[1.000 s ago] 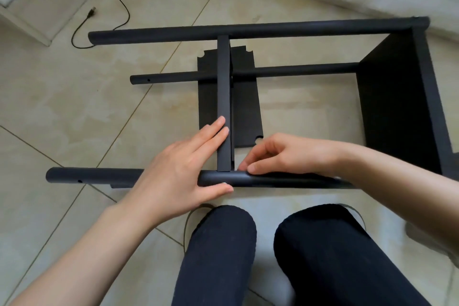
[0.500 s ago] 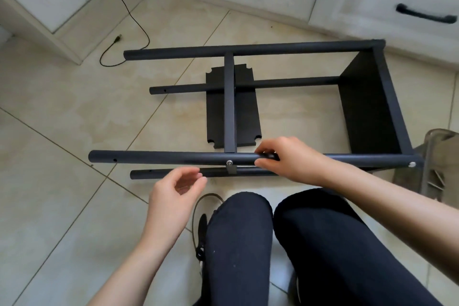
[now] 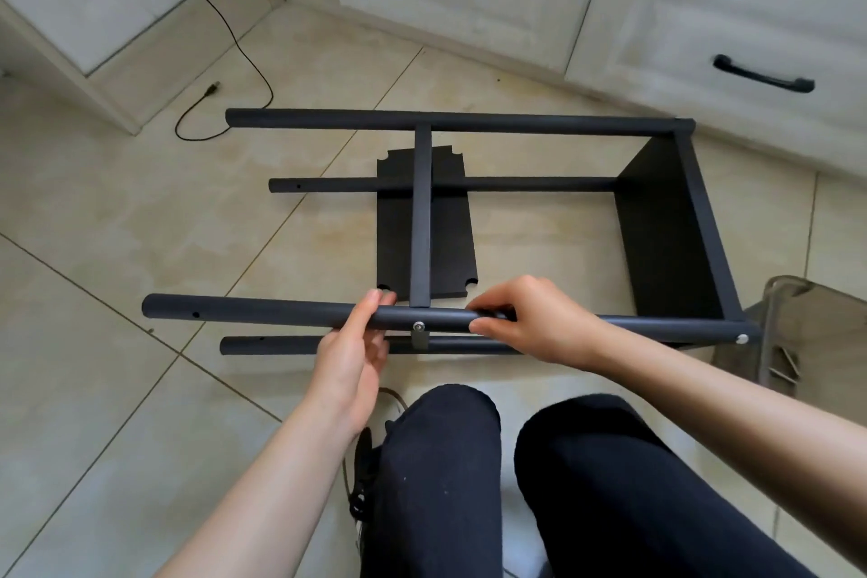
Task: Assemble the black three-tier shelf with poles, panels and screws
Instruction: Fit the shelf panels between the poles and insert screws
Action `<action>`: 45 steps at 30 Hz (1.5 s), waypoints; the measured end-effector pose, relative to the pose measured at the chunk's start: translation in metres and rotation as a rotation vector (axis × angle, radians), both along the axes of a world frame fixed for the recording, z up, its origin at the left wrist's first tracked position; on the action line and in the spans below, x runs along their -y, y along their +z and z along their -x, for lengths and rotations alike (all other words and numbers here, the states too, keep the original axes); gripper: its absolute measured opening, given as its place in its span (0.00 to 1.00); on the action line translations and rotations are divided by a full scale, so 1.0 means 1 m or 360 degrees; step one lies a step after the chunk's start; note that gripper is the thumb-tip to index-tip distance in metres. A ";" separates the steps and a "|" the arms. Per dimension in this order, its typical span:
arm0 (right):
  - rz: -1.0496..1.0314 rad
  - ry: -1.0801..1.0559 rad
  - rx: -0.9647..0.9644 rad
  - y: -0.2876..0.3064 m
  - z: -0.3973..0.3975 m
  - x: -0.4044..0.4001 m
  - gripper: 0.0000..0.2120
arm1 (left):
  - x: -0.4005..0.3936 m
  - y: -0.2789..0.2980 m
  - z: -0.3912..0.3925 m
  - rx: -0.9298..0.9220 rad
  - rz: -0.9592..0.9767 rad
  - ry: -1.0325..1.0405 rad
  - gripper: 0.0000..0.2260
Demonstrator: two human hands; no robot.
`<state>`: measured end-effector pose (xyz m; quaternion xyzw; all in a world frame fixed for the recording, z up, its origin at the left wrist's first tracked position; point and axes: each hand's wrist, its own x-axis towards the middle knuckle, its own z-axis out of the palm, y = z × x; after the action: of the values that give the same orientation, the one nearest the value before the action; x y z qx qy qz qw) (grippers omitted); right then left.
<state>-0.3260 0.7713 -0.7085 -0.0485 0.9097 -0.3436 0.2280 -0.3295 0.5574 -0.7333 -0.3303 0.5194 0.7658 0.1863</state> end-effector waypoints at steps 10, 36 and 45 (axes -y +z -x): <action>0.0102 -0.0013 0.0035 0.031 0.023 -0.017 0.13 | -0.014 0.038 0.030 -0.0267 0.0021 -0.0007 0.15; 0.0842 -0.0817 -0.0187 0.130 -0.057 -0.109 0.12 | -0.153 0.221 0.028 -0.1441 0.0663 -0.1191 0.15; 0.0700 -0.1382 -0.0349 0.156 -0.084 -0.190 0.06 | -0.154 0.224 0.002 -0.1492 0.0723 -0.1187 0.06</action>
<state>-0.2415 0.9615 -0.5522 0.2520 0.7706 -0.5833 -0.0489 -0.3311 0.7116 -0.5089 0.2114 0.7751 0.5835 0.1187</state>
